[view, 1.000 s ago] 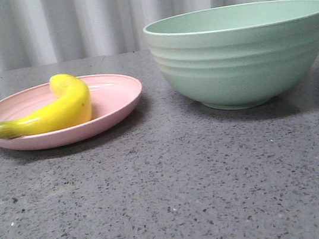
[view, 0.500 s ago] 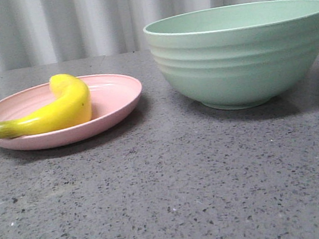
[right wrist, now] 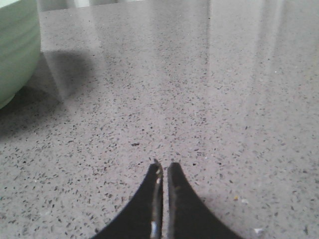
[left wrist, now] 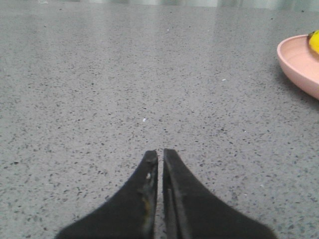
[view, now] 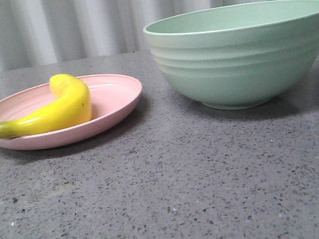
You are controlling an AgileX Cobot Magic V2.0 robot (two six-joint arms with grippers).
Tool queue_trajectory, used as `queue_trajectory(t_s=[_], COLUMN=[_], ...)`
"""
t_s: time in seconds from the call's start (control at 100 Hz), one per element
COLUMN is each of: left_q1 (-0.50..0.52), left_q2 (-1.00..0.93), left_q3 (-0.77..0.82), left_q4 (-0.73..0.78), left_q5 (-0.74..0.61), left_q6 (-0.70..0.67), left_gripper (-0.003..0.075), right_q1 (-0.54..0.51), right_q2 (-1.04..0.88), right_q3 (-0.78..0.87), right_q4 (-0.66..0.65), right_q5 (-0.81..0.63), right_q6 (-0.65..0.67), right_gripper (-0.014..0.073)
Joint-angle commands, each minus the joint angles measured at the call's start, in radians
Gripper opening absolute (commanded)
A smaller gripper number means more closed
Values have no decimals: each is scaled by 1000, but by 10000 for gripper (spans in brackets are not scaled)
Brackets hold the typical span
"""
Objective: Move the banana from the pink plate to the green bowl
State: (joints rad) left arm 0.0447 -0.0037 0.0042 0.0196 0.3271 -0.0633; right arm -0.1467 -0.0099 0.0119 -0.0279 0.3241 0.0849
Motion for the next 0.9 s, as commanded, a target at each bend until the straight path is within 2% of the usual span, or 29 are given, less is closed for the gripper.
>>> queue_trajectory(t_s=[0.0, 0.12, 0.89], left_q1=[3, 3, 3], left_q2=[-29, -29, -29], left_q3=[10, 10, 10], left_q4=[33, 33, 15], left_q5=[-70, -104, -108], left_q6=[-2, -2, -2], left_gripper=[-20, -20, -20], right_q1=[-6, -6, -6], right_q2=[-19, -19, -19], right_q3=[22, 22, 22], right_q4=[-12, -12, -12], right_q5=[-14, -14, -17], right_q6=[-2, -2, -2], right_gripper=[-62, -62, -62])
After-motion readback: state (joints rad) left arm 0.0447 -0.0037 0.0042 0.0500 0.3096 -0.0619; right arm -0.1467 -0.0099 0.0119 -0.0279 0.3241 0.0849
